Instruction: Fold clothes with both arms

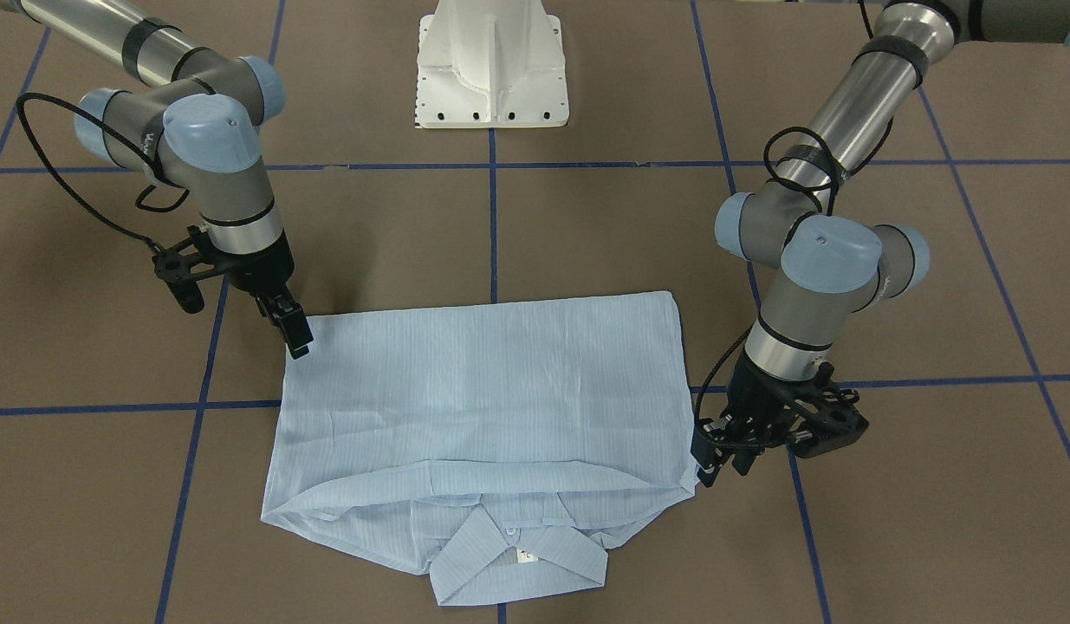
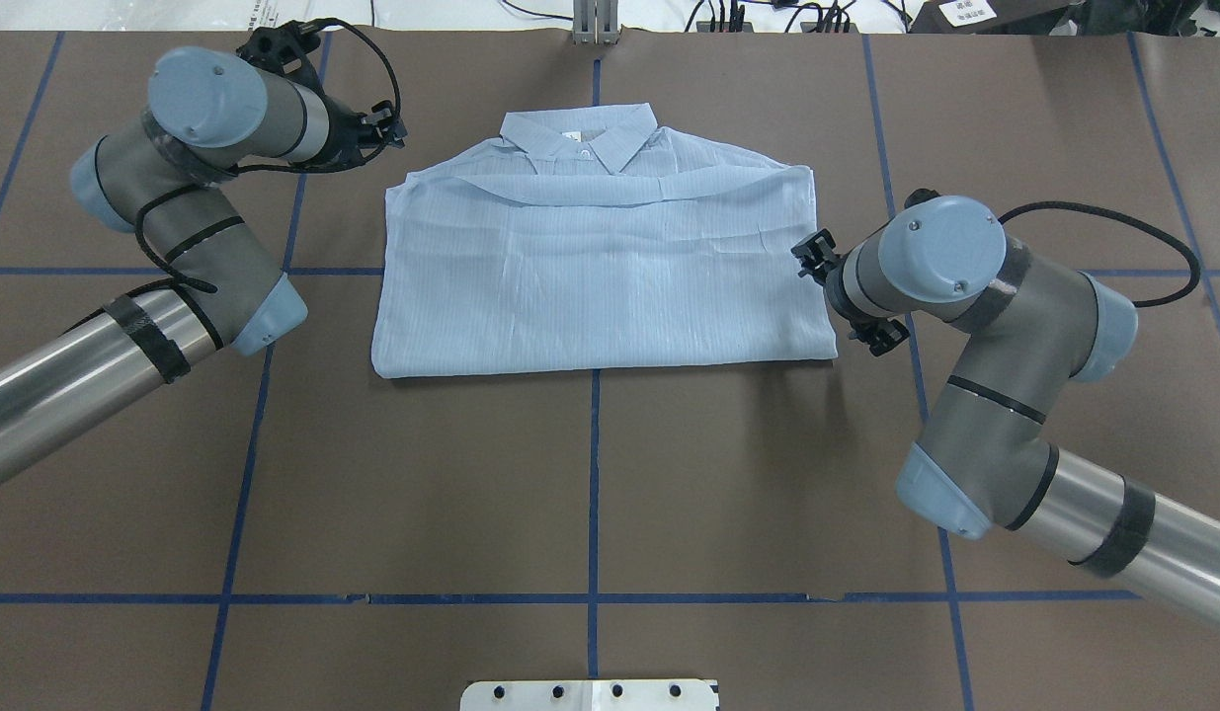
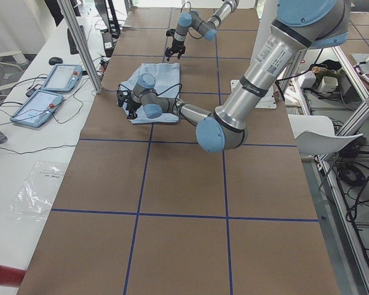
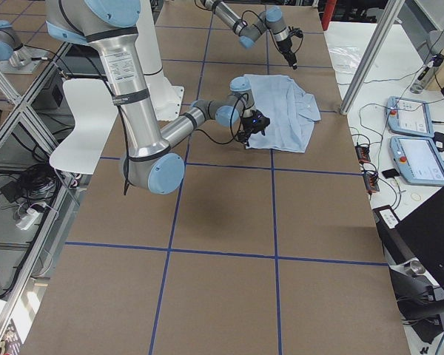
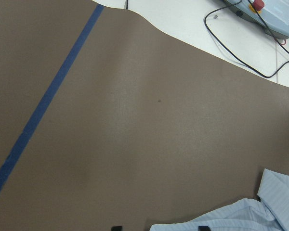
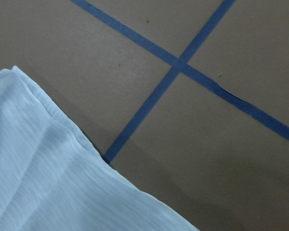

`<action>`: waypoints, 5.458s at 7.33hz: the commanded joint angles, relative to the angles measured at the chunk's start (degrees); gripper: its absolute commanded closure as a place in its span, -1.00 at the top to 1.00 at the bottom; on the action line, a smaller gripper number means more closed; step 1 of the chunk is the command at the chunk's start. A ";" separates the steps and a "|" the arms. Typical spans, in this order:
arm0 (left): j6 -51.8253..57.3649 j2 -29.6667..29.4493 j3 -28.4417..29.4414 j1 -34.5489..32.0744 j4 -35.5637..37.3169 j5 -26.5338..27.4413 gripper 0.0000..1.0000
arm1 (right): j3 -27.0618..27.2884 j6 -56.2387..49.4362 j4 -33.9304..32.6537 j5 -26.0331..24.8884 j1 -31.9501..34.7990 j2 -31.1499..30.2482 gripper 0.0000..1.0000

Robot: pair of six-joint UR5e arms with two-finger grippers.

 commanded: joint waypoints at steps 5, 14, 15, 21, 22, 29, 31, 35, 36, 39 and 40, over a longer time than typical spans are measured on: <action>-0.06 0.19 -0.33 -0.27 -0.17 0.00 0.21 | -1.85 1.50 -0.01 0.32 -1.64 -0.11 0.38; -0.41 0.54 -1.37 -0.27 -0.17 -0.09 0.19 | 7.76 3.25 -2.19 5.32 -1.72 -3.85 -1.00; -0.50 0.71 -2.69 -0.36 -0.17 -0.18 0.17 | 14.52 3.34 -6.12 7.42 -3.64 -7.45 -1.00; -13.72 9.47 -22.68 0.34 1.06 -15.70 0.18 | 35.06 5.26 -12.76 19.99 -31.43 -25.16 0.99; -19.08 14.03 -31.26 3.65 1.06 -16.08 0.23 | 35.76 5.28 -12.58 20.01 -28.39 -24.90 1.00; -34.16 17.15 -39.71 26.59 13.62 -3.27 0.43 | 22.33 -5.42 -12.23 11.85 -2.53 -8.90 1.00; -36.71 15.75 -35.33 30.75 13.72 0.25 0.40 | 22.23 -5.88 -12.23 11.83 -0.07 -8.98 1.00; -35.92 14.16 -33.99 30.15 13.72 0.79 0.22 | 21.18 -7.91 -12.14 11.83 0.21 -9.07 1.00; -35.83 14.16 -33.73 30.06 13.81 1.66 0.21 | 21.18 -7.99 -12.14 11.83 0.21 -9.07 1.00; -34.70 14.07 -32.85 29.18 13.98 1.84 0.17 | 20.48 -9.21 -12.14 11.75 0.65 -8.98 1.00; -33.47 13.99 -31.71 29.09 13.98 2.02 0.13 | 20.47 -9.22 -12.14 11.75 0.73 -8.98 1.00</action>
